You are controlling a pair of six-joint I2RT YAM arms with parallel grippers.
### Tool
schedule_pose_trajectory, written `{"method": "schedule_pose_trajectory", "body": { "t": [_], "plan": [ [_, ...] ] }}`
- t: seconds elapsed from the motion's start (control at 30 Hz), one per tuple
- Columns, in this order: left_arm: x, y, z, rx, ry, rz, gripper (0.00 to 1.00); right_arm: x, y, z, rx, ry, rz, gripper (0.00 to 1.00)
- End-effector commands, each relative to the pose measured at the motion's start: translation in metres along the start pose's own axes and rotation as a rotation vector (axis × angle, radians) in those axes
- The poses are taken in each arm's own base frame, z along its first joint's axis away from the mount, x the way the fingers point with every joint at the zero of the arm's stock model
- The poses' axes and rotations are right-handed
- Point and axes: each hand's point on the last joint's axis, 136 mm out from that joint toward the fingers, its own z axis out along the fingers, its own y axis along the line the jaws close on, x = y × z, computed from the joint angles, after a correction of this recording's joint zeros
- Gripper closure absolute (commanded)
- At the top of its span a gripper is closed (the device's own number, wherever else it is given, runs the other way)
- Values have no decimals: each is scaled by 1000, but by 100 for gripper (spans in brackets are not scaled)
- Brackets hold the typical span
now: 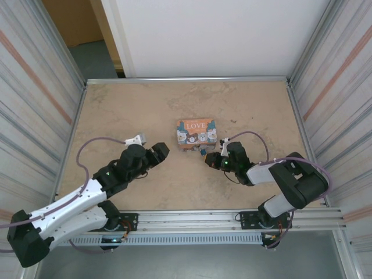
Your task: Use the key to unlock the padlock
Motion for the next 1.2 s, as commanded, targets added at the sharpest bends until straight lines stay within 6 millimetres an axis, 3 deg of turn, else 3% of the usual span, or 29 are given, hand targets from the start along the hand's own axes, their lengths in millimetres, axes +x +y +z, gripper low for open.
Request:
{"method": "schedule_pose_trajectory", "body": {
  "t": [0.0, 0.37, 0.77, 1.17],
  "plan": [
    [-1, 19, -5, -73, -26, 58, 31, 8, -18, 3, 50, 36, 100, 100],
    [-9, 29, -15, -118, -60, 92, 30, 9, -29, 2, 81, 33, 143, 97],
    [-35, 34, -29, -163, -108, 153, 22, 1, -36, -22, 183, -24, 88, 59],
    [-53, 38, -1, -94, 29, 67, 14, -38, -7, -72, 188, -167, -88, 4]
  ]
}}
